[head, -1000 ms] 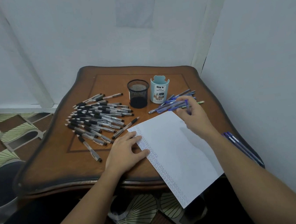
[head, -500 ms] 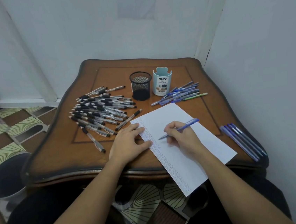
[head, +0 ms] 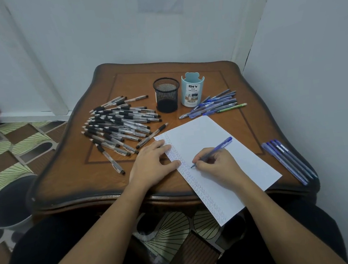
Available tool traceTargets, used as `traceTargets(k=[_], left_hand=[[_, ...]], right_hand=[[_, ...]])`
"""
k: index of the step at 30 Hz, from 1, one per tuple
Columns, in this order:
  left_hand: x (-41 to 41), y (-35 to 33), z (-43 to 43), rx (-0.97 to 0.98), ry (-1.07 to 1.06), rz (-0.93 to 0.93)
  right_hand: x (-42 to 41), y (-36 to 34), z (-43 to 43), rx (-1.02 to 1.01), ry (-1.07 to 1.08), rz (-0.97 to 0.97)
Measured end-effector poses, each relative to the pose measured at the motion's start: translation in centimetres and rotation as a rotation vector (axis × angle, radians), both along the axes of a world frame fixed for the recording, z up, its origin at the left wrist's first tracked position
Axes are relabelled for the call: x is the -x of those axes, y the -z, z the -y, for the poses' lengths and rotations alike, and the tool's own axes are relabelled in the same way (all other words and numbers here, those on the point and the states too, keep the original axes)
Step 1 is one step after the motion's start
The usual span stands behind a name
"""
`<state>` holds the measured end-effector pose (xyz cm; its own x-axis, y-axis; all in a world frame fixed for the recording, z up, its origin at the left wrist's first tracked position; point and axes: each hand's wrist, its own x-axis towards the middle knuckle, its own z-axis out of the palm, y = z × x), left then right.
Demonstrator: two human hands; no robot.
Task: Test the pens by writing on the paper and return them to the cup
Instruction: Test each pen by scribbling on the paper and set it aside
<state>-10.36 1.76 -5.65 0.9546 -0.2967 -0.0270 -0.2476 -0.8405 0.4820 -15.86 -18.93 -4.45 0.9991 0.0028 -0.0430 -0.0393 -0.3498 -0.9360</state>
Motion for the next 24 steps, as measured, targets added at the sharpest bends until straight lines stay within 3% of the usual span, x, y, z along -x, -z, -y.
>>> traceTargets(k=[24], left_hand=[[0.19, -0.30, 0.10, 0.006, -0.004, -0.009]], right_hand=[[0.01, 0.39, -0.27, 0.024, -0.021, 0.044]])
